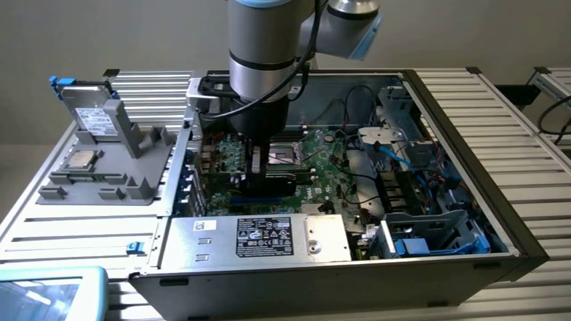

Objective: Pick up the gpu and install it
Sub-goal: 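Insert the gpu into the slot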

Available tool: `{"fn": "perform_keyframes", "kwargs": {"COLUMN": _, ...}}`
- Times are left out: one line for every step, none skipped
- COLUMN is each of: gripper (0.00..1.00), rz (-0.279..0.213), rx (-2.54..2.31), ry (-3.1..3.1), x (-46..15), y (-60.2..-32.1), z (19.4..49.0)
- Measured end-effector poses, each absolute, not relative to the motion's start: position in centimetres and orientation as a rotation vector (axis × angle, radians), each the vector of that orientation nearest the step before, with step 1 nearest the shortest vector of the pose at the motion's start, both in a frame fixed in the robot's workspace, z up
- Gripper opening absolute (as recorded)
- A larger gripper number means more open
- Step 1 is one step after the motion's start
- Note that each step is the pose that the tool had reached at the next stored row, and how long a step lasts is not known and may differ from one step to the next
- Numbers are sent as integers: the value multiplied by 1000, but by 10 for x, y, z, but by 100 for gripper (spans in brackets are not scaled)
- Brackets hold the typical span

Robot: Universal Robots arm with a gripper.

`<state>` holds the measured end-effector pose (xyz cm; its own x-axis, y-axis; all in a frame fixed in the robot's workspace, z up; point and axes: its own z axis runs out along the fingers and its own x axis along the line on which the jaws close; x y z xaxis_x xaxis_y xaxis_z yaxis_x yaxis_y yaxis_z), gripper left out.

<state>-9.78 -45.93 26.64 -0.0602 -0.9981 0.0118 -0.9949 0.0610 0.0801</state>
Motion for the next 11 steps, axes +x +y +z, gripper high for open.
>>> {"fn": "perform_keyframes", "kwargs": {"gripper": 28, "rz": -77, "rx": 2108, "ry": -2241, "x": -98, "y": -459, "z": 266}}
{"fn": "perform_keyframes", "kwargs": {"gripper": 28, "rz": -77, "rx": 2108, "ry": -2241, "x": -98, "y": -459, "z": 266}}
{"fn": "perform_keyframes", "kwargs": {"gripper": 28, "rz": -78, "rx": 2108, "ry": -2242, "x": -98, "y": -458, "z": 266}}
{"fn": "perform_keyframes", "kwargs": {"gripper": 28, "rz": -78, "rx": 2108, "ry": -2242, "x": -98, "y": -458, "z": 266}}
{"fn": "perform_keyframes", "kwargs": {"gripper": 28, "rz": -77, "rx": 2108, "ry": -2242, "x": -98, "y": -458, "z": 266}}
{"fn": "perform_keyframes", "kwargs": {"gripper": 28, "rz": -78, "rx": 2108, "ry": -2242, "x": -98, "y": -458, "z": 266}}
{"fn": "perform_keyframes", "kwargs": {"gripper": 28, "rz": -77, "rx": 2108, "ry": -2242, "x": -98, "y": -458, "z": 266}}
{"fn": "perform_keyframes", "kwargs": {"gripper": 28, "rz": -78, "rx": 2108, "ry": -2242, "x": -99, "y": -458, "z": 266}}
{"fn": "perform_keyframes", "kwargs": {"gripper": 28, "rz": -78, "rx": 2108, "ry": -2243, "x": -100, "y": -458, "z": 266}}
{"fn": "perform_keyframes", "kwargs": {"gripper": 28, "rz": -79, "rx": 2110, "ry": -2244, "x": -100, "y": -458, "z": 265}}
{"fn": "perform_keyframes", "kwargs": {"gripper": 28, "rz": -80, "rx": 2111, "ry": -2245, "x": -101, "y": -458, "z": 264}}
